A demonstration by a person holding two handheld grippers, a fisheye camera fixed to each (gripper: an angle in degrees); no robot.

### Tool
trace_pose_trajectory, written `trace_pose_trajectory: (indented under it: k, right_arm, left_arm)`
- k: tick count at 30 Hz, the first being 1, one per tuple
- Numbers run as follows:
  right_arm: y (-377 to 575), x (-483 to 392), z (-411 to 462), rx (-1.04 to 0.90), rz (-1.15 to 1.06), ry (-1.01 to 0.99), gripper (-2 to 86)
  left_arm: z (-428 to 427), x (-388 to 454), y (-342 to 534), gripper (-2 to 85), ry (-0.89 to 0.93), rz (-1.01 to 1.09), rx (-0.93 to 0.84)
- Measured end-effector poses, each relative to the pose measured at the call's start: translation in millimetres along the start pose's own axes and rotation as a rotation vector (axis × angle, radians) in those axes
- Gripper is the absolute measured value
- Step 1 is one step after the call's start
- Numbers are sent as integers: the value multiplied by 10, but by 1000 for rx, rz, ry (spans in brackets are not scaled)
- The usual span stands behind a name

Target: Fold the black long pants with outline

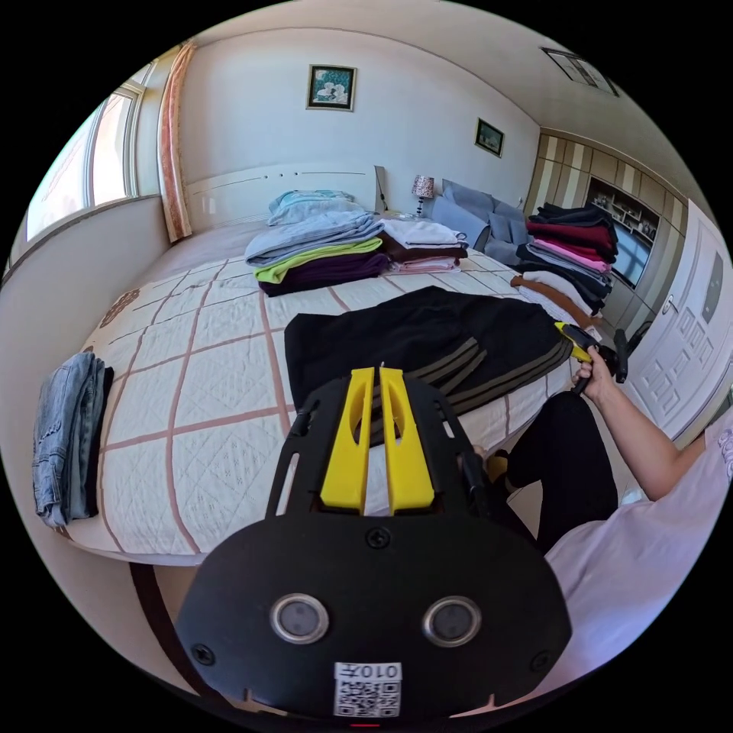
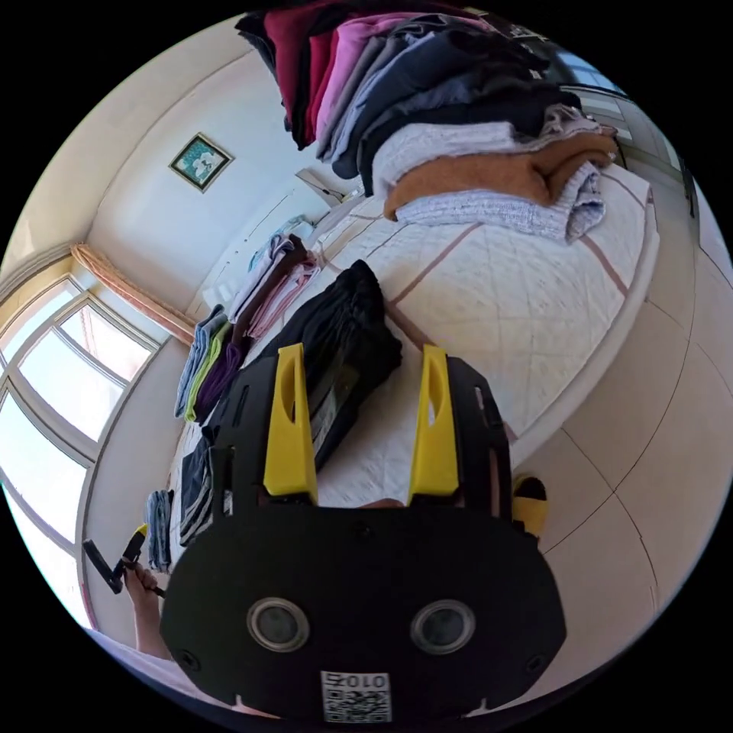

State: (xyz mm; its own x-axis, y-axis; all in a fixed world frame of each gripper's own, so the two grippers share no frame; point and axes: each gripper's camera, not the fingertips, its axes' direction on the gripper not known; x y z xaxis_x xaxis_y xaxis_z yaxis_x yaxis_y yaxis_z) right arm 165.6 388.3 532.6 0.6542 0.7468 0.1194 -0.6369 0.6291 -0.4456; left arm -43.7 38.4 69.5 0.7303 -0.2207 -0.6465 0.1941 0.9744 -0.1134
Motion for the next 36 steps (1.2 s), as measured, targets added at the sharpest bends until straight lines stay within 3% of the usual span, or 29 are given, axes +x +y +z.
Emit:
trace_pose_trajectory:
  k: [4, 8, 13, 16, 20, 23, 26, 28, 29, 30, 33, 36]
  right_arm:
    - [187, -199, 87, -1, -8, -17, 166]
    - [379, -441, 227, -26, -55, 154, 120]
    - [389, -338, 141, -87, 57, -161, 68]
    - [489, -1042, -12, -22, -140, -55, 54]
    - [1031, -2525, -58, 55, -605, 53, 48]
    - [1797, -3374, 155, 51, -894, 5, 51]
    - [2625, -3861, 745, -109, -1117, -19, 61]
    - [3039, -3985, 1273, -366, -1219, 19, 73]
    - [3227, -4022, 1533, -604, -1264, 3, 83]
    - [3288, -4016, 1568, -687, -1240, -96, 91]
    - [3209, -3938, 1255, -678, -1167, -340, 96]
    - [3106, -3819, 855, -638, -1170, -426, 99]
  left_arm:
    - [3, -70, 30, 1, -11, 13, -20]
    - [73, -212, 128, 0, 22, -18, -30]
    - [84, -338, 203, 0, 33, -3, -31]
    - [119, -473, 249, 0, 63, -13, -26]
    - [121, -680, 255, 0, 90, -28, 12]
    - [153, -908, 271, 3, 116, -69, 30]
    - [229, -1183, 304, 9, 131, -128, 34]
    - [307, -1322, 308, 16, 135, -144, 13]
    - [353, -1387, 293, 21, 135, -139, -13]
    - [367, -1407, 282, 24, 131, -131, -23]
    - [411, -1452, 221, 41, 100, -92, -35]
    - [628, -1535, 76, 60, 159, -102, -64]
